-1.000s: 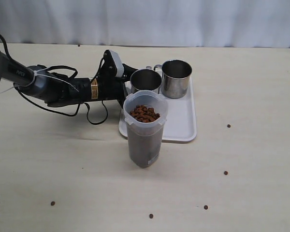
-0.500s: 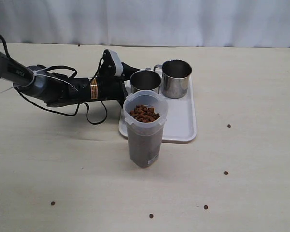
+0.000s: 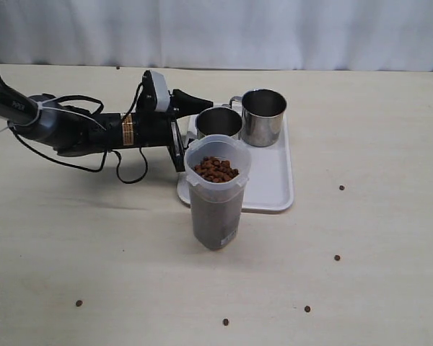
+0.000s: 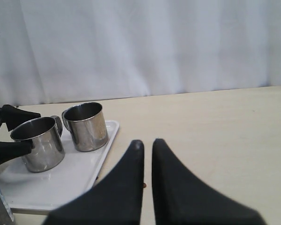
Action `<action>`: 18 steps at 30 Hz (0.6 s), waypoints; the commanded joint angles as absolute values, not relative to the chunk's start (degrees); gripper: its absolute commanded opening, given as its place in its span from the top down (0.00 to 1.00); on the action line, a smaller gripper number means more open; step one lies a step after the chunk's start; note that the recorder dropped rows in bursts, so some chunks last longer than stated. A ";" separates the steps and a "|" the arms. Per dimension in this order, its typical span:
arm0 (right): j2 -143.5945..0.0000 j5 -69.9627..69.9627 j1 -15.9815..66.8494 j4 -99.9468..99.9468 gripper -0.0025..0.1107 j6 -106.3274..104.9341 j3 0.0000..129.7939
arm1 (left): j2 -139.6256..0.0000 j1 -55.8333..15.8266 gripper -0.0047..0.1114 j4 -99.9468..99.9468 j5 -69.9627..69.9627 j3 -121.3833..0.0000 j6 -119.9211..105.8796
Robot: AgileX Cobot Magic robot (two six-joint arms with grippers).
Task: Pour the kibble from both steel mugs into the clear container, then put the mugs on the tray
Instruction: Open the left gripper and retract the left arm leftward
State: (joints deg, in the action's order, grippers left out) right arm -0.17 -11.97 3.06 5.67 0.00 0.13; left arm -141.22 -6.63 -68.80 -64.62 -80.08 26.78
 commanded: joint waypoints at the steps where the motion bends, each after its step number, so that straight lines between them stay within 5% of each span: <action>1: 0.00 -12.09 2.68 5.31 0.94 -0.56 0.00 | -139.83 -3.49 0.32 -69.63 -67.78 -80.18 27.98; 18: 0.00 -12.09 2.68 5.31 0.94 -0.56 0.00 | -137.11 7.08 0.32 -76.33 -69.96 -80.18 35.20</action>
State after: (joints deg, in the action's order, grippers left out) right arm -0.17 -11.97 3.06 5.67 0.00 0.13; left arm -138.74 5.41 -73.37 -69.31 -80.08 33.02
